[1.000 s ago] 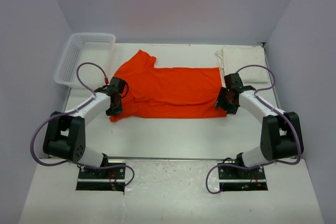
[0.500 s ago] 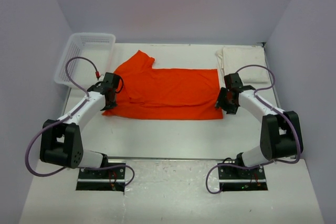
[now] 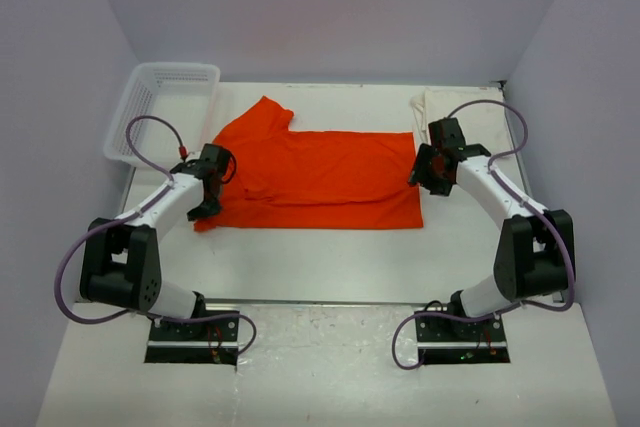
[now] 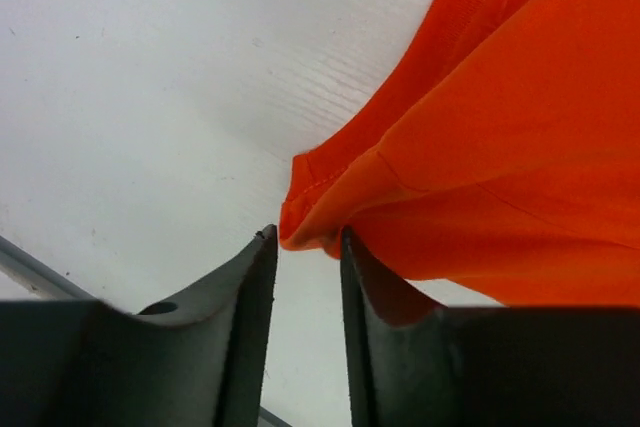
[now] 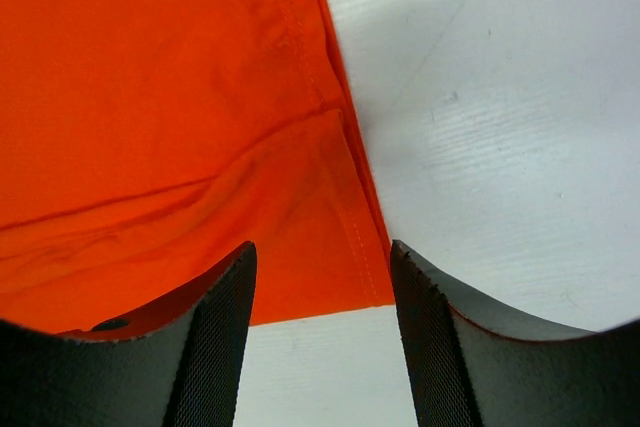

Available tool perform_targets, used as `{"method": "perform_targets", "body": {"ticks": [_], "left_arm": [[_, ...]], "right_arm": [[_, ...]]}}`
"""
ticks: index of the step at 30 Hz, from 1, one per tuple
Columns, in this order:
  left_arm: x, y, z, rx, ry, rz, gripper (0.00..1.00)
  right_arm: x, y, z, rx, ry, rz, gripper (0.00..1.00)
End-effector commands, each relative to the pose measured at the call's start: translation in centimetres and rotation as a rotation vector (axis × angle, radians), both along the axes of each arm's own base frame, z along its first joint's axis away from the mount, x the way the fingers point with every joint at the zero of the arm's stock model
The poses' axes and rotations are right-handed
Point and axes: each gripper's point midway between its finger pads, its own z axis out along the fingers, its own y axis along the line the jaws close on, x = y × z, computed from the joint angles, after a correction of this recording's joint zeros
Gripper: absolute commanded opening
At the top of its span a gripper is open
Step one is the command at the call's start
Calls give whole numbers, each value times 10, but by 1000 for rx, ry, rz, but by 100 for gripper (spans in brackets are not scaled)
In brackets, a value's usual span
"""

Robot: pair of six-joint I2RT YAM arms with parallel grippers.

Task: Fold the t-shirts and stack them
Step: Fold the flattened tshirt in 1/3 of the way

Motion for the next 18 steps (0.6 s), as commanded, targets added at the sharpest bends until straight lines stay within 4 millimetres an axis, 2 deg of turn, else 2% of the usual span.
{"method": "perform_targets", "body": {"ticks": [1,2,4,5,6,9,12,13,15,16,17,18], "left_arm": [[-4,12,-2,2,-23,102,37],[-5,13,-4,-1,-18,112,47],[-8,20,-3,29,8,159,74],[-8,22,1,46,8,175,79],[-7,24,5,63,5,188,79],[12,30,43,170,-110,185,78],[38,-5,60,105,-172,46,63],[43,-22,61,89,-170,-8,49],[56,-49,74,75,-215,-71,47],[55,-68,76,85,-218,-119,49],[57,-76,78,81,-228,-135,49],[57,-89,70,38,-200,-197,49]], "right_arm": [[14,1,16,-12,-26,21,57],[16,0,19,-16,-34,20,57],[19,2,24,-6,-53,32,57],[20,3,25,-1,-58,40,58],[23,4,25,3,-70,46,58],[23,5,21,-3,-61,61,58],[27,8,16,7,-55,68,58],[28,10,17,16,-55,77,58],[28,14,14,24,-41,87,58],[27,15,14,18,-39,93,58],[26,14,13,13,-36,92,58],[25,13,15,4,-41,88,58]]}}
